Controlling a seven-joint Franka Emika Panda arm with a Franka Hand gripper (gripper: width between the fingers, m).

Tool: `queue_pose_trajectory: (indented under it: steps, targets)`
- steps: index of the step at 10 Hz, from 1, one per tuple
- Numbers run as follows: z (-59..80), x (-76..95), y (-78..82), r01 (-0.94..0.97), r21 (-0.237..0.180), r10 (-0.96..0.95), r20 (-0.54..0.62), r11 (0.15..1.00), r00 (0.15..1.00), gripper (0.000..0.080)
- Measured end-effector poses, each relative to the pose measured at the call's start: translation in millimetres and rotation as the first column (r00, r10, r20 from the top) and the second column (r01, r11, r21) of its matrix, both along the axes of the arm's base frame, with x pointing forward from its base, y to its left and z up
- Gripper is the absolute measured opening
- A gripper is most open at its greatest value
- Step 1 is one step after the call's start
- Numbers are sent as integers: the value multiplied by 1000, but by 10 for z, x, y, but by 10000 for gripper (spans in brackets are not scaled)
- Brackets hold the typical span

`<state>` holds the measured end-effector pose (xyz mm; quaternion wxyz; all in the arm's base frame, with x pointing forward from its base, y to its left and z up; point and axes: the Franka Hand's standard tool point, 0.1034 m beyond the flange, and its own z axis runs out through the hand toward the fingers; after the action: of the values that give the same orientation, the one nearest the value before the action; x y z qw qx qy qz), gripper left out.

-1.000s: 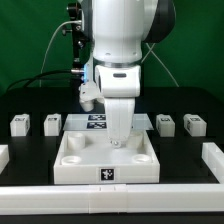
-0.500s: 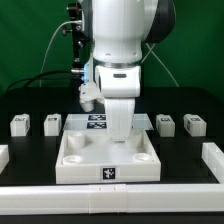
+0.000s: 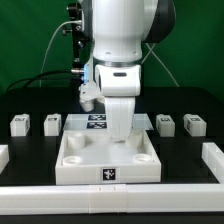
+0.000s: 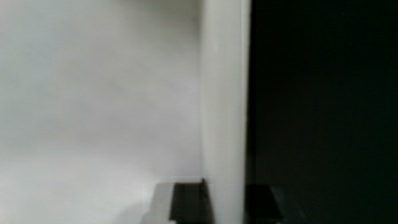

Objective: Assemble one leg

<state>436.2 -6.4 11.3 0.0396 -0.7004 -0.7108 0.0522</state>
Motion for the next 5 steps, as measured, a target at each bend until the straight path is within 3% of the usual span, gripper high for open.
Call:
queue_pose_trajectory:
  steps: [2, 5]
  targets:
    - [-4, 7, 18, 3, 0, -3, 0, 1000, 1000, 73]
    - [-8, 165, 227, 4, 8, -4, 18, 1000, 1000, 73]
